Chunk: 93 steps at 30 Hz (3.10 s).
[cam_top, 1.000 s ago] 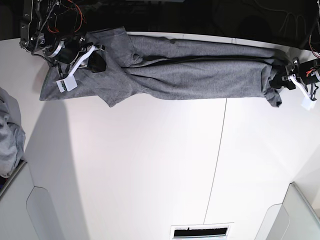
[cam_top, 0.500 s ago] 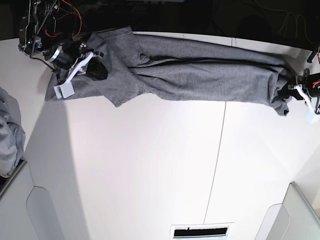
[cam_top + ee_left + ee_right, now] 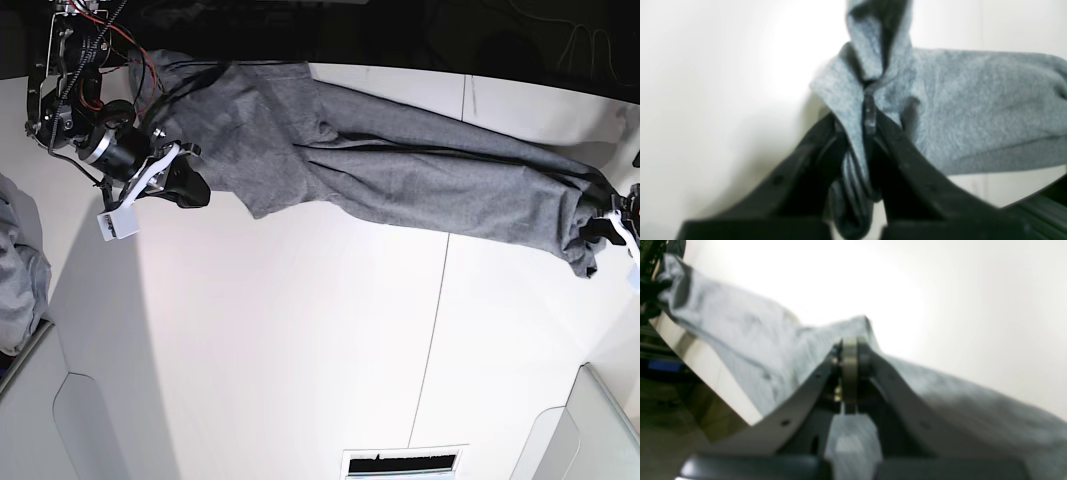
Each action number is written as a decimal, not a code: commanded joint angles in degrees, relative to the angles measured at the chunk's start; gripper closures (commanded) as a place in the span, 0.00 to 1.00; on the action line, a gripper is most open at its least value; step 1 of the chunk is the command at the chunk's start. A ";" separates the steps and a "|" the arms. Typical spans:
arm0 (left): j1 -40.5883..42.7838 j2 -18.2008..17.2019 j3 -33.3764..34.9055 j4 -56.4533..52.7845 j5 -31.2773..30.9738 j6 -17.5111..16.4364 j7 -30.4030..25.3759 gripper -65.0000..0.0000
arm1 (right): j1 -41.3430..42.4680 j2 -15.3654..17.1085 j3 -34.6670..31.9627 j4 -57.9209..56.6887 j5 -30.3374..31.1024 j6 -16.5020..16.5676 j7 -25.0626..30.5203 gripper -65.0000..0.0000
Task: Layout the t-shirt on the table in an organized manner, then fold the t-shirt properly
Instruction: 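Carry the strip end with the left gripper toward the right gripper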
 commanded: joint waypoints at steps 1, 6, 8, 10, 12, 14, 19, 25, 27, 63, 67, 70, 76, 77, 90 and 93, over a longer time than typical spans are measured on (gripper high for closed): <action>-1.90 -2.34 -0.57 0.61 -0.48 0.39 -0.68 1.00 | 0.63 0.46 0.35 1.07 1.20 0.44 1.22 1.00; -2.97 -2.16 -0.57 5.38 -7.69 1.55 4.61 1.00 | 0.74 0.48 0.87 1.07 1.14 0.44 1.22 1.00; -1.88 -0.52 -0.57 9.62 -11.76 1.46 8.59 1.00 | 0.74 0.46 1.44 1.07 0.98 0.44 1.22 1.00; 0.31 1.55 -0.57 14.99 -13.53 0.76 9.75 1.00 | 0.74 0.46 1.90 1.07 1.01 0.44 1.25 1.00; 2.91 3.91 -0.57 20.41 -14.21 0.00 9.68 1.00 | 0.74 0.46 2.29 1.07 1.01 0.44 1.25 1.00; 5.20 6.40 -0.57 24.90 -14.19 0.00 9.68 1.00 | 0.74 0.46 2.62 1.07 1.01 0.44 1.22 1.00; 8.17 11.50 -0.55 27.78 -13.31 -0.04 9.42 1.00 | 0.72 0.46 4.09 1.07 1.01 0.44 1.20 1.00; 9.40 15.41 0.74 27.61 -10.14 -0.04 7.96 1.00 | 0.74 0.46 8.35 1.07 1.88 0.44 1.01 1.00; 9.40 16.00 2.49 27.58 -9.94 -0.04 7.93 0.84 | 0.74 0.46 10.05 1.07 2.64 0.42 -0.81 1.00; 6.97 16.04 5.31 33.11 -17.66 -0.32 9.75 0.48 | -5.81 -10.19 6.86 -5.07 4.31 0.37 -1.31 0.47; 6.95 15.56 1.14 33.11 -16.76 -0.32 9.42 0.48 | -3.78 -10.25 6.86 -5.09 3.50 0.42 -1.42 0.83; 7.15 14.91 -2.38 32.94 -16.55 -0.32 9.42 0.48 | -2.54 -10.14 6.86 -5.09 3.13 0.50 -2.03 1.00; 7.15 11.89 -5.18 27.04 -11.85 -0.32 7.30 0.48 | -2.38 -8.72 7.10 -4.39 3.19 0.63 -2.03 1.00; 7.15 11.52 -5.18 25.22 -10.99 -0.32 6.51 0.48 | -2.40 -7.91 7.21 -4.00 3.21 0.61 -2.03 1.00; 13.62 18.97 -4.90 12.96 -6.05 -0.32 -0.87 0.48 | -1.42 0.39 14.53 2.69 8.92 0.66 -5.84 1.00; 14.34 23.82 -2.80 12.94 -4.13 -0.32 -2.08 0.48 | -0.98 -0.98 13.40 4.79 10.38 0.66 -8.02 1.00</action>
